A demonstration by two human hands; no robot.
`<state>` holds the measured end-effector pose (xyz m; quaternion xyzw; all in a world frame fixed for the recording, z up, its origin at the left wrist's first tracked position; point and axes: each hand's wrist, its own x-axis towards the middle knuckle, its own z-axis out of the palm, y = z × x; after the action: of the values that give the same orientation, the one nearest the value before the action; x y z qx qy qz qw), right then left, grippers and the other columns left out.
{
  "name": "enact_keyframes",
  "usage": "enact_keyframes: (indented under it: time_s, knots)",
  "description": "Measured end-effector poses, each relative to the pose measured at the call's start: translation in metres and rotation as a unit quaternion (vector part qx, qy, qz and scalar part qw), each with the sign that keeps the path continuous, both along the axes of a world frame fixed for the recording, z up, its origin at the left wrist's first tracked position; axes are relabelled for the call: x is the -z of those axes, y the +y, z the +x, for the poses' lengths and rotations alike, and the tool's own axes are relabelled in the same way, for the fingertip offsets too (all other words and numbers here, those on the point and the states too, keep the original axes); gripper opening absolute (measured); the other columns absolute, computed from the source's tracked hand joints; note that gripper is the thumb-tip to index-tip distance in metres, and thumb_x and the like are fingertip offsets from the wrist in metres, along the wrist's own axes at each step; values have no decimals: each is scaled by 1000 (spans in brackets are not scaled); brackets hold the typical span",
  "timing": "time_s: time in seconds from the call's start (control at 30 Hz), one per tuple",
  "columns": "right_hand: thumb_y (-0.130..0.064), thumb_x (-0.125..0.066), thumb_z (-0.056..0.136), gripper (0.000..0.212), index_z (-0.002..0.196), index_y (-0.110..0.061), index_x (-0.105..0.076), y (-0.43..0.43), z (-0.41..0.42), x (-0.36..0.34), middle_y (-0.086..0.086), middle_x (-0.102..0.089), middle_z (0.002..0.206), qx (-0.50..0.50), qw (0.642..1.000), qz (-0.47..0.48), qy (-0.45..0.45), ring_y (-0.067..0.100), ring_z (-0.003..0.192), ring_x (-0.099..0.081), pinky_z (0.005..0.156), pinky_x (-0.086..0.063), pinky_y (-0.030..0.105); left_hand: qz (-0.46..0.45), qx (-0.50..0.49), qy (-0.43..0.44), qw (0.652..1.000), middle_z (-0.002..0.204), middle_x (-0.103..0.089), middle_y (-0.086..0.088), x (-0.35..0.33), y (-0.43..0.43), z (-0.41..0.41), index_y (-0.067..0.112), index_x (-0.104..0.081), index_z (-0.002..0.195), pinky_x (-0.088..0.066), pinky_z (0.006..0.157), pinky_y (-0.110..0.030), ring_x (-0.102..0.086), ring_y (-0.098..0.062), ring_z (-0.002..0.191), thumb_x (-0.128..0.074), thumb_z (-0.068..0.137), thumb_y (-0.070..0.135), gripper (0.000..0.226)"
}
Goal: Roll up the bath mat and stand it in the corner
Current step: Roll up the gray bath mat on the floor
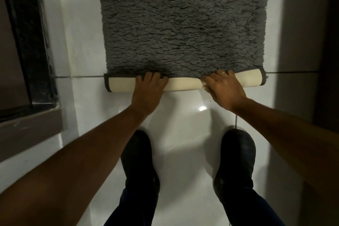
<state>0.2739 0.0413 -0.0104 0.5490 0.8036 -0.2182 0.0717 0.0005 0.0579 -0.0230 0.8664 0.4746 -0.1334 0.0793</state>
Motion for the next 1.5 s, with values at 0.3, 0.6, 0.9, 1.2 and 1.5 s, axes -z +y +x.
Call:
enact_keyframes:
  time_s: [0.3, 0.6, 0.9, 1.2, 1.5]
  knots:
    - [-21, -56, 98, 31, 129, -13, -59, 1, 1, -16, 18, -69, 116, 104, 973, -188, 87, 35, 104, -64, 90, -50, 46, -243, -32, -75, 967, 117, -68, -14, -23, 11, -6, 14, -61, 126, -47, 88, -42, -60, -33, 104, -58, 97, 24, 30]
    - [-43, -46, 100, 60, 144, -4, -41, -33, -23, -12, 20, -37, 155, 86, 994, -3, -66, 41, 140, -33, 111, -20, 66, -127, -157, -63, 977, 110, -65, -12, -14, 37, 8, 16, -54, 116, -42, 83, -42, -59, -32, 102, -56, 96, 28, 23]
    - [-51, -18, 104, 62, 158, -22, -11, 28, -10, 13, 17, -4, 166, 87, 993, -24, -74, 36, 152, 4, 116, -4, 68, -41, -23, -29, 998, 161, -16, -20, 1, -19, 11, 12, -16, 155, -9, 113, -68, -8, -36, 149, -53, 88, 60, 90]
    - [-57, -50, 93, 74, 149, -13, -31, 47, -2, 3, 21, -43, 148, 69, 992, 28, -99, 40, 139, -35, 114, -13, 69, -6, -42, 25, 999, 150, -37, -16, 5, 52, 24, 15, -21, 152, -21, 109, -66, -33, -35, 136, -60, 90, 40, 78]
    - [-52, -46, 96, 50, 132, -19, -53, 11, 10, -16, 13, -63, 124, 14, 997, -64, -52, 36, 112, -56, 96, -37, 51, -94, -37, -60, 993, 117, -63, -15, -13, 13, 14, 14, -55, 130, -37, 90, -50, -55, -35, 104, -64, 90, 32, 45]
